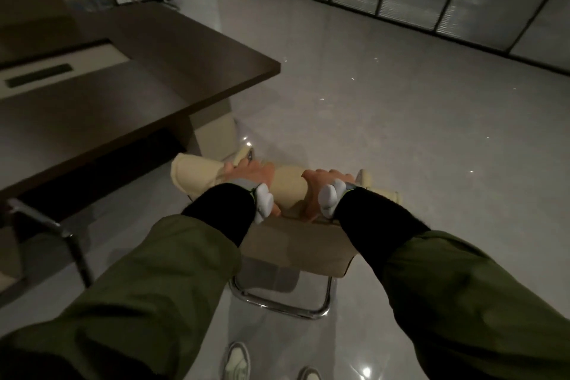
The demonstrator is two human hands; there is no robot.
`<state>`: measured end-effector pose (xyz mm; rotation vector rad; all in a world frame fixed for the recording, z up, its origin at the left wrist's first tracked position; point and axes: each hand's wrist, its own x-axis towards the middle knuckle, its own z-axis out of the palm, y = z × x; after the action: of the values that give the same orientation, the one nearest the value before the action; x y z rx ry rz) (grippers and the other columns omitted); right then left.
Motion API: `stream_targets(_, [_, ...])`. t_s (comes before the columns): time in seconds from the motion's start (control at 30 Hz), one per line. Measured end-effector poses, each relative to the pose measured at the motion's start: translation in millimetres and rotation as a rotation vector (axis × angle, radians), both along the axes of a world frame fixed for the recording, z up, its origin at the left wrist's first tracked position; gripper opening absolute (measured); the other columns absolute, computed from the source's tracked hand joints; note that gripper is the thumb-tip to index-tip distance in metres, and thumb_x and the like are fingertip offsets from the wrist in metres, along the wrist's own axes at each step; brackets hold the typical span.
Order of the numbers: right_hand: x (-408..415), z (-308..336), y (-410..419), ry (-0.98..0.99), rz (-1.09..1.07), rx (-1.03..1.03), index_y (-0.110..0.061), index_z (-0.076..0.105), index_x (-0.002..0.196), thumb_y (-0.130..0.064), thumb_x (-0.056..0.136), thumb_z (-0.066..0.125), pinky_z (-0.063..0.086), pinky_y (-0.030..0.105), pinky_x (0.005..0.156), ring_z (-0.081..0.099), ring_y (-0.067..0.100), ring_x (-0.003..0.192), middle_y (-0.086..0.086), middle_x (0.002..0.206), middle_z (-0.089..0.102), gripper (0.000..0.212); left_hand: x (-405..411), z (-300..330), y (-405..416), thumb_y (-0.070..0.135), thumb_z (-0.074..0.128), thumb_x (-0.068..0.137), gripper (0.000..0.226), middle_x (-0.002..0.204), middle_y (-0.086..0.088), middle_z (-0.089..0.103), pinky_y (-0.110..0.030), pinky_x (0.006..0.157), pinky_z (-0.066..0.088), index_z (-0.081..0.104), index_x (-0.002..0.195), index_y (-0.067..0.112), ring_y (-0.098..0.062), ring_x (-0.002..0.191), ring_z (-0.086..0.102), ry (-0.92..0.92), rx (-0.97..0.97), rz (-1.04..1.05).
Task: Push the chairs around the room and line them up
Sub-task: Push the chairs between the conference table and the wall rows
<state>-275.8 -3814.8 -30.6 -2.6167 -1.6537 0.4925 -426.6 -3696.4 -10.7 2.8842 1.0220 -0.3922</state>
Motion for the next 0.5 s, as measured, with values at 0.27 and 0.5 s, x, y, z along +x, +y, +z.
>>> stream_targets(0.27, [-18, -1, 4, -0.012, 0.129, -0.057, -0.023, 0.047, 0.134, -0.047, 0.062, 0.089, 0.043, 0.043, 0.099, 0.055, 0.032, 0.118, 0.010, 0.130, 0.056, 0.087, -35, -3, -26, 0.070, 0.078, 0.053, 0.093, 0.133, -0.005, 0.048, -0.048, 0.097, 0.032, 0.043, 0.129, 0.029, -0.032, 0.123, 0.044, 0.010, -0.010, 0.169])
stream_targets(0.5, [-35, -16, -13, 0.021, 0.223, 0.035, -0.034, 0.047, 0.130, -0.048, 0.073, 0.078, 0.028, 0.017, 0.069, 0.057, 0.018, 0.113, -0.006, 0.120, 0.053, 0.067, -69, -2, -61, 0.065, 0.080, 0.057, 0.096, 0.146, -0.007, 0.041, -0.053, 0.108, 0.021, 0.040, 0.136, 0.028, -0.033, 0.134, 0.035, 0.009, -0.085, 0.298])
